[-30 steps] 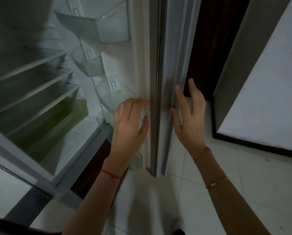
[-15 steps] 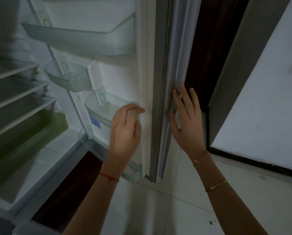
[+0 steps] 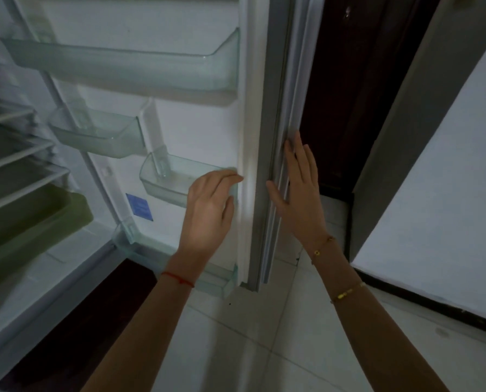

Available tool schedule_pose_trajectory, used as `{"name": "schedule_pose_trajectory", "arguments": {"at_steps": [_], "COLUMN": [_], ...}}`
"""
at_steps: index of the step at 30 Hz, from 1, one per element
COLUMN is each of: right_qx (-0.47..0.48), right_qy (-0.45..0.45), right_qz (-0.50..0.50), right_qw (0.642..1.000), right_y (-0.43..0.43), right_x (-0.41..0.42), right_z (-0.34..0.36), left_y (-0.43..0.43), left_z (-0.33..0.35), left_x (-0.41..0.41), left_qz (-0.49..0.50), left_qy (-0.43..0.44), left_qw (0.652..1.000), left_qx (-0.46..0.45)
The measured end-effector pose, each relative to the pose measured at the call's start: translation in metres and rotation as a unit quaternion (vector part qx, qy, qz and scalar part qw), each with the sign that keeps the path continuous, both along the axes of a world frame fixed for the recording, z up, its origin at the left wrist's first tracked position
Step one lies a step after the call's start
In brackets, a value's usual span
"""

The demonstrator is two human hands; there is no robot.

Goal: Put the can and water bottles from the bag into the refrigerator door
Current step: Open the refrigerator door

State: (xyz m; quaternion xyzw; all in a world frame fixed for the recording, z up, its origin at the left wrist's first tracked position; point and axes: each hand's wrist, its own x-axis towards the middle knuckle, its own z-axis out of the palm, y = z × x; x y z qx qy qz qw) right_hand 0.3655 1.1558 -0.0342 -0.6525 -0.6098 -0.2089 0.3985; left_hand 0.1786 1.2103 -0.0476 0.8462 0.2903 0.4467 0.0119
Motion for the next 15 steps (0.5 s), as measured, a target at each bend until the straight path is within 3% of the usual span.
{"name": "schedule_pose_trajectory", "arguments": {"at_steps": [15], "right_qx": [0.005], "right_qy": [0.052], "right_qz": [0.015], "right_qw": [0.999], "right_y": [0.095], "right_x": [0.078], "right_z": [-0.004], "left_y": [0.081], "left_z": [-0.002], "left_x": [0.086], "left_qz": [0.070], "left_qy": [0.019], "left_qw": [0.993], "left_qx": [0.091]}}
